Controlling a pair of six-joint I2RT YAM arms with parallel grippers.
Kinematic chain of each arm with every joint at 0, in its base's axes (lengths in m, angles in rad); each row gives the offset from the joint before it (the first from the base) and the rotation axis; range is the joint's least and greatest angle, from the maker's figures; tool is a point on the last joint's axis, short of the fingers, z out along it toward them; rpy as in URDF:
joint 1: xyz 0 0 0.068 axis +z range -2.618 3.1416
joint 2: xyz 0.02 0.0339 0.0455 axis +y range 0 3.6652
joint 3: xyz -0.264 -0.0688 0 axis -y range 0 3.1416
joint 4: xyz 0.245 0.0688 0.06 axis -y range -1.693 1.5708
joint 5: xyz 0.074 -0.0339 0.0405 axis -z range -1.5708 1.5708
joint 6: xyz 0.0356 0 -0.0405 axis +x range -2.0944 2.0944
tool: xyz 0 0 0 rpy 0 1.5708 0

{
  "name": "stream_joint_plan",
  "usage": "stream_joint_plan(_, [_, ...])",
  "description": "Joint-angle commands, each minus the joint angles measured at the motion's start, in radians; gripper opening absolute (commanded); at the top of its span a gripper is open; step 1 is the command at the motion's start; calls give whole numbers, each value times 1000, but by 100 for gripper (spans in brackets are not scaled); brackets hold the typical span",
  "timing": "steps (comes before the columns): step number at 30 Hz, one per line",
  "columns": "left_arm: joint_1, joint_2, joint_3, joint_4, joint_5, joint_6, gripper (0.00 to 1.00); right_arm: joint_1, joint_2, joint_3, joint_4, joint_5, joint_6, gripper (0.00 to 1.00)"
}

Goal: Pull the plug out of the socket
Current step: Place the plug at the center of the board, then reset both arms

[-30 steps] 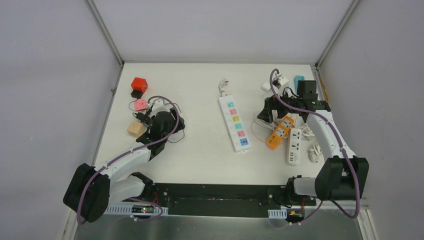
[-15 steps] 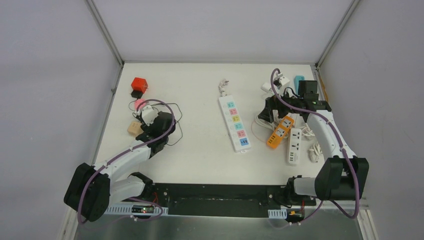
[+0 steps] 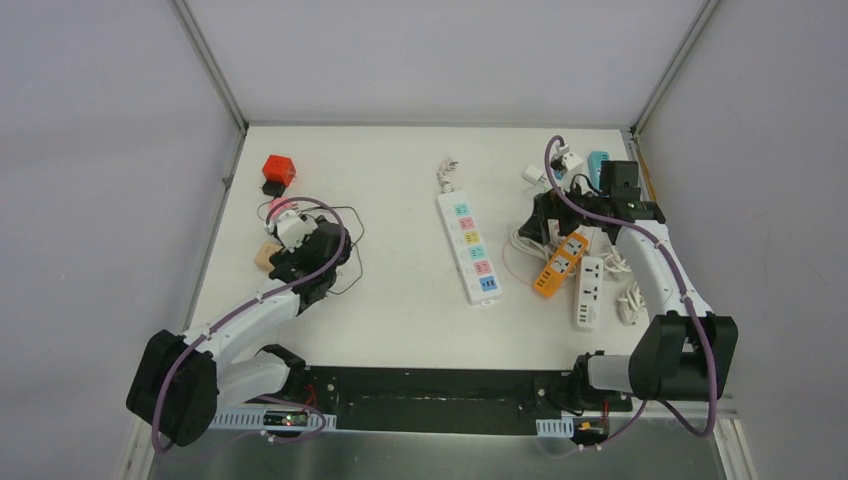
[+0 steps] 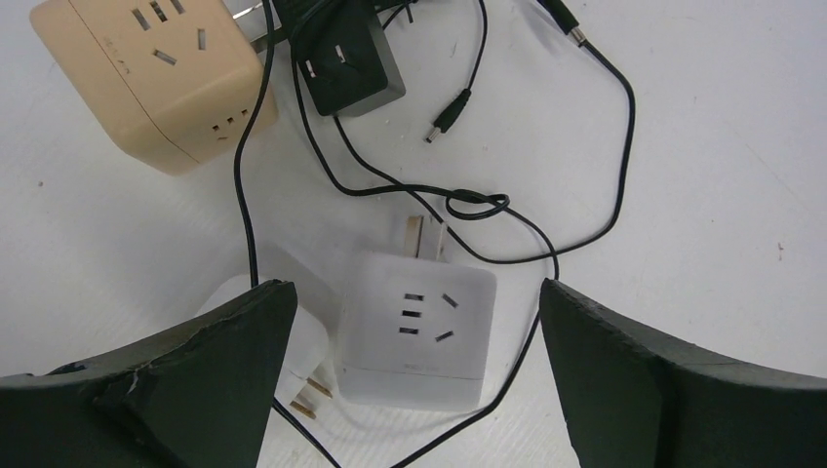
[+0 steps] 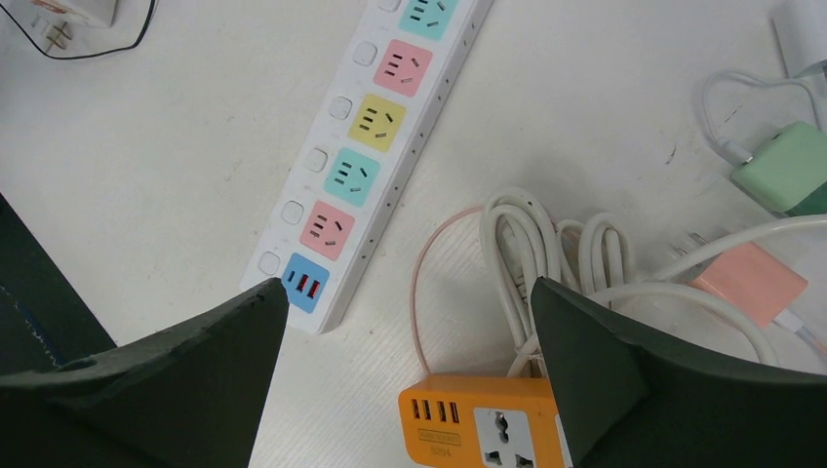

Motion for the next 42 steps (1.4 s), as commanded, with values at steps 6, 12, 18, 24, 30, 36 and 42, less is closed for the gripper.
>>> stream_joint_plan(6, [10,-147,58,-3,174,105,99,-41,-16,7,2,-51,-14,100])
stream_joint_plan(12, [10,-210,63,4,379,158,99,-71,-25,12,-21,-104,-37,100])
stream_joint_plan(18, [10,-259,71,32,639,181,99,-115,-78,50,-128,-100,-146,100])
stream_joint_plan(24, [10,-310,103,35,848,203,99,-145,-195,69,-160,-59,-183,100])
stream_joint_plan(30, [10,-306,143,51,1037,206,99,-184,-249,115,-179,-42,-121,100])
stream_joint_plan(36, [9,-327,301,-98,1129,285,99,-188,-263,235,-294,-39,-79,100])
stream_joint_plan(42, [10,-306,555,-418,1048,514,99,-188,-285,354,-348,-11,60,100])
